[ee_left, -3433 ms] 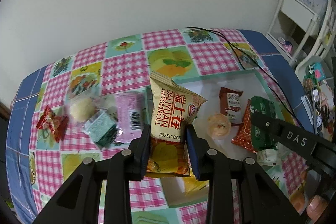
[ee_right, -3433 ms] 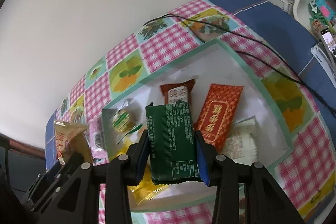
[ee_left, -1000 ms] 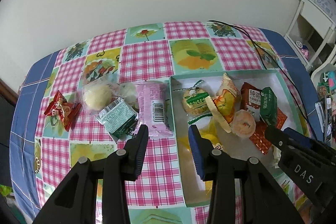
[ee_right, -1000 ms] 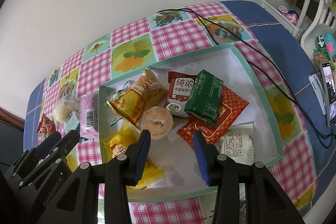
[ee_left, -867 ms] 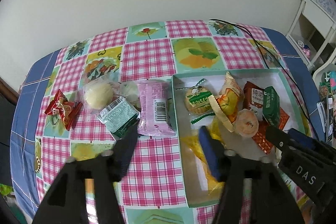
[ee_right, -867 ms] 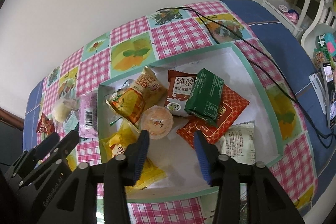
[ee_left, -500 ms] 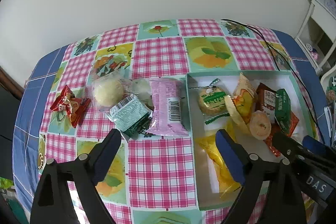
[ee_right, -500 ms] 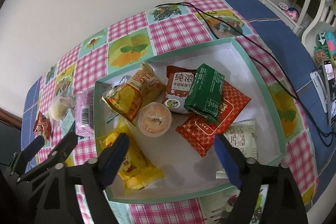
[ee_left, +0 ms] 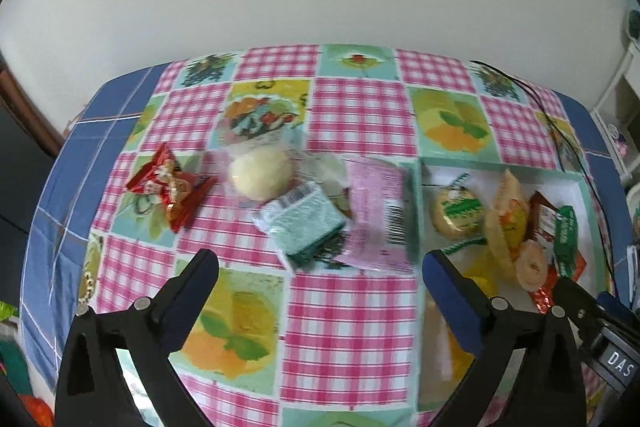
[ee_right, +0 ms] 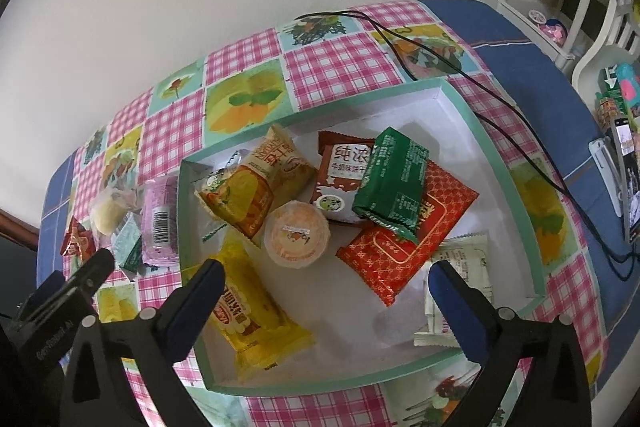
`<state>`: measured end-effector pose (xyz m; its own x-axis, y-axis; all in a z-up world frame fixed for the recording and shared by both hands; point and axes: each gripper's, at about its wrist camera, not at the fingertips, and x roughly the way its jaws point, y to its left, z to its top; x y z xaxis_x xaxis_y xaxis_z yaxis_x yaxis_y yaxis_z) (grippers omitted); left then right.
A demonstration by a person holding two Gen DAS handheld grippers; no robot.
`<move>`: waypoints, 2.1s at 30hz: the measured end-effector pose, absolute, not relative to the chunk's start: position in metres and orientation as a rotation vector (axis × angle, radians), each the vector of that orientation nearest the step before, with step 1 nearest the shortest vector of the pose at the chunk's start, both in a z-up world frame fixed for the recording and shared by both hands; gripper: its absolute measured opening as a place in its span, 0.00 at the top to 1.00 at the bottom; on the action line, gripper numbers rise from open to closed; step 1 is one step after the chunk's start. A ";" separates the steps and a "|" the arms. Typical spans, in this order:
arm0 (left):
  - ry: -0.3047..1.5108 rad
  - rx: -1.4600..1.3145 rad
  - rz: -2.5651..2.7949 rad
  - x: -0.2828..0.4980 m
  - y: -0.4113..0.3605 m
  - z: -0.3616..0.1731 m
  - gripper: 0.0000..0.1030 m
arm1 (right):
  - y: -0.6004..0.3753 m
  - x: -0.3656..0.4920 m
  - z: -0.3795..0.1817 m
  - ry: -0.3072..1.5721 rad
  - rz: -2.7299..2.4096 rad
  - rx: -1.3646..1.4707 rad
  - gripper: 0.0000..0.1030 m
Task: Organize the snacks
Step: 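Move both grippers back over the remaining snack pile, then grasp the red snack bag with the left gripper while the right grasps the pink barcode packet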
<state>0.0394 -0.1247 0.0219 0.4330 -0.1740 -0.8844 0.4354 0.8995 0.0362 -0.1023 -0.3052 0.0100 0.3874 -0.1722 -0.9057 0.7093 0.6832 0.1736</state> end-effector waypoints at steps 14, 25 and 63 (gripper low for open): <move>1.071 0.240 -0.230 0.082 -0.056 0.021 0.01 | -0.250 -0.054 0.008 1.053 -0.502 0.541 0.00; 1.107 0.140 -0.119 0.118 0.010 0.014 0.01 | -0.192 -0.011 0.003 1.052 -0.380 0.464 0.00; 1.177 -0.041 -0.143 0.202 0.012 -0.054 0.26 | -0.197 0.062 -0.033 0.980 -0.376 0.367 0.31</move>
